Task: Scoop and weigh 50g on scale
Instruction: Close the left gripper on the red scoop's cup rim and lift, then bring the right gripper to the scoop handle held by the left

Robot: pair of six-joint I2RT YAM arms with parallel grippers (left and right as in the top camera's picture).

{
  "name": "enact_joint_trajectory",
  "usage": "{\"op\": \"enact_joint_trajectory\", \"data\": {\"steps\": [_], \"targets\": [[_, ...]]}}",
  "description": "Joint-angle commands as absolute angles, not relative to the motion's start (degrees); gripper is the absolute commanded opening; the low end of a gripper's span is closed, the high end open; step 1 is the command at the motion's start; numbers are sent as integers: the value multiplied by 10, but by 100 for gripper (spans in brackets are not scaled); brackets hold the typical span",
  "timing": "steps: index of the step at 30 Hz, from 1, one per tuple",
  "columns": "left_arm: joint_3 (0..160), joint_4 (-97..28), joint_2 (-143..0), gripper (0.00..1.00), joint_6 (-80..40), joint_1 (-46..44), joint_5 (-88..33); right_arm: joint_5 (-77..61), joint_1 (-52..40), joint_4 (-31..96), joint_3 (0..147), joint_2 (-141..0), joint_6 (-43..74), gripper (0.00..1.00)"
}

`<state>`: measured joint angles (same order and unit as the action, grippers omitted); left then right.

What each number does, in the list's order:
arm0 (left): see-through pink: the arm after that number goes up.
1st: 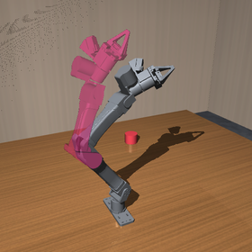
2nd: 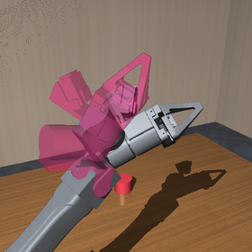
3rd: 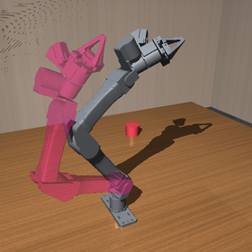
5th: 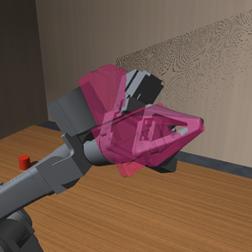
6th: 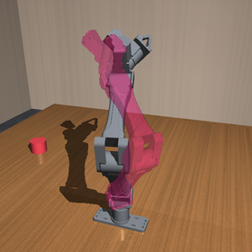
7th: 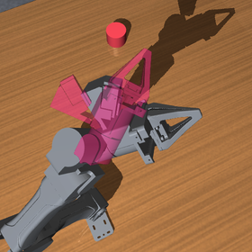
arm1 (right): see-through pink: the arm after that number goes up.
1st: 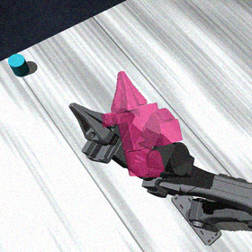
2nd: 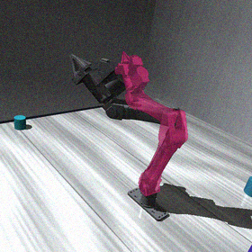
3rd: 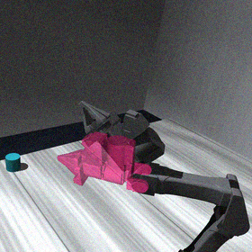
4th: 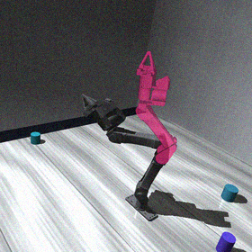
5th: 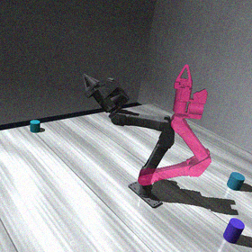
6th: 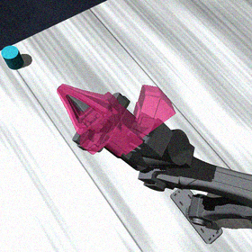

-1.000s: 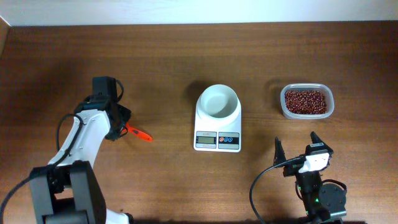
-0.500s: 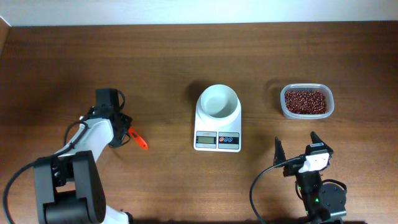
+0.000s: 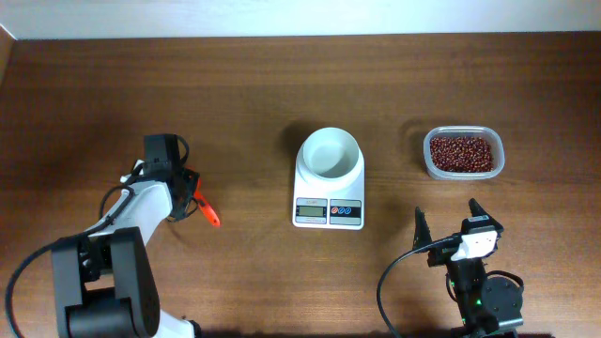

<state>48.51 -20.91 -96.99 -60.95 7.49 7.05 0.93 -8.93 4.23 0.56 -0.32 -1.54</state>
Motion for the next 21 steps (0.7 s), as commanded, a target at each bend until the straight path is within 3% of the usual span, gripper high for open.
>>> {"op": "enact_joint_trajectory", "data": {"steps": [1,13,16,19,21], "targets": [[480,-252,-923,0,-675,80,52,4,-86,47,3,-4,-11,99],[481,-497,-601,0,-719,84,38,2,-86,46,3,-4,-5,99],[480,-503,-536,0,-719,84,35,-66,-86,40,3,-4,209,99],[480,-516,-496,0,-735,84,18,-194,-86,29,3,-4,501,99],[480,-537,-489,0,-759,84,8,-279,-86,27,3,-4,598,99]]}}
